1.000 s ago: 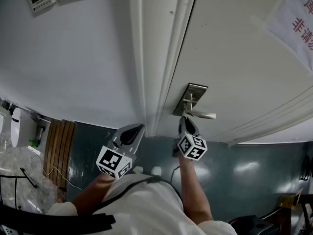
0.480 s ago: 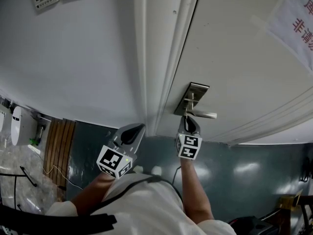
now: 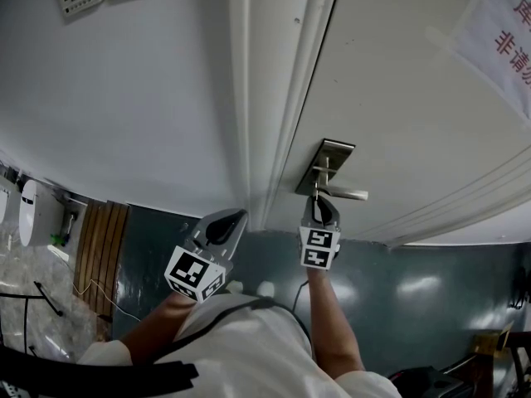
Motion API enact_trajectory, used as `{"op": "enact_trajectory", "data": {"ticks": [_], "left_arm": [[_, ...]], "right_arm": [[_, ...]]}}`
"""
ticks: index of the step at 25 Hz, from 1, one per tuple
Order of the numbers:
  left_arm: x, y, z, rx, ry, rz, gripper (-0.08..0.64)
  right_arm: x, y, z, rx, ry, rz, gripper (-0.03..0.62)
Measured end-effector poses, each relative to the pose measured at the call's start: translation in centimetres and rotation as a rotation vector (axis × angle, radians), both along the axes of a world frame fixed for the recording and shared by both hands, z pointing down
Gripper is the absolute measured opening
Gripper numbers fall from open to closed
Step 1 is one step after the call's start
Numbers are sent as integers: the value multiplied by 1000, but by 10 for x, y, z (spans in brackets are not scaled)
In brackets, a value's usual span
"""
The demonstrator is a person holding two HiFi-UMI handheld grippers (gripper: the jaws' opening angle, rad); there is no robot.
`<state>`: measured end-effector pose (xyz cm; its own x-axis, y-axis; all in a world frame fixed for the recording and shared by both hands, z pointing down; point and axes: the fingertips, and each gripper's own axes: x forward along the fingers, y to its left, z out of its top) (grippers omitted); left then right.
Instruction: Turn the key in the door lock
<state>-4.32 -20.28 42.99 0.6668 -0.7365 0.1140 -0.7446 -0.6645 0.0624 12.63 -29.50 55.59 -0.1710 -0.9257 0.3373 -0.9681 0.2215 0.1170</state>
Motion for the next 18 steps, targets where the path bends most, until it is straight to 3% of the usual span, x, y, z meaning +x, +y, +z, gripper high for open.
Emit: {"op": "enact_trajectory", "data": {"ticks": [18], "left_arm": [[2,4,0,1,0,0,5]], "right_arm": [[-4,-1,3,17,255,-75,44]]}}
